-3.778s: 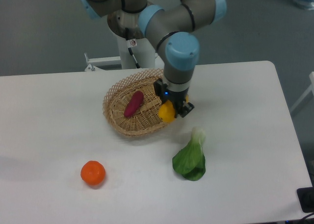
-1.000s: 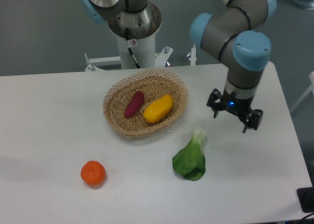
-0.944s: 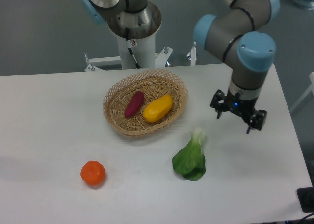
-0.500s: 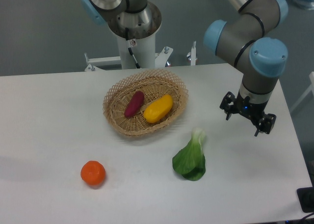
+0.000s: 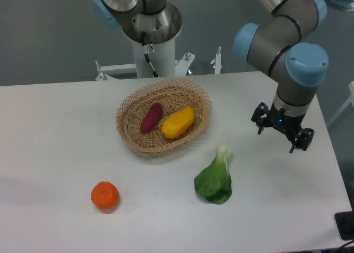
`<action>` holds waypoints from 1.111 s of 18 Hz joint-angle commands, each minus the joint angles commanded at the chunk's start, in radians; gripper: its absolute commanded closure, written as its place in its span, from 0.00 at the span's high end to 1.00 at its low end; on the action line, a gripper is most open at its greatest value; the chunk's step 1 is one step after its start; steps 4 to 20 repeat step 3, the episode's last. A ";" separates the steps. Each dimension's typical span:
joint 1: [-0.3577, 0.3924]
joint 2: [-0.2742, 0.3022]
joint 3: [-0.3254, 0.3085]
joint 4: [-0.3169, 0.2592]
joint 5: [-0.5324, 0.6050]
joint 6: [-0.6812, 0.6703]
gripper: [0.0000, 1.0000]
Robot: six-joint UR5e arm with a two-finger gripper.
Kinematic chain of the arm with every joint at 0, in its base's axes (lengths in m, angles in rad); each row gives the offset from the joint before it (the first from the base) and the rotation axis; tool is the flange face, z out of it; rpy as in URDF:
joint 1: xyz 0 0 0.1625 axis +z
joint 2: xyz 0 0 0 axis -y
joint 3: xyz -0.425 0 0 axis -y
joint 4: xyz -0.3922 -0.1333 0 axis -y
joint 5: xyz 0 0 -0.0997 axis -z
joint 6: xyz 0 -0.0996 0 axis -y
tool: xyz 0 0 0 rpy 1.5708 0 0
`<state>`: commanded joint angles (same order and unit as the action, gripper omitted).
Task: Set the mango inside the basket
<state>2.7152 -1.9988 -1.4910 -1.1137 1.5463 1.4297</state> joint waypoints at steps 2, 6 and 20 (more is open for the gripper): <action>0.000 0.000 -0.002 0.002 0.000 0.000 1.00; 0.000 0.000 -0.002 0.002 0.000 0.000 1.00; 0.000 0.000 -0.002 0.002 0.000 0.000 1.00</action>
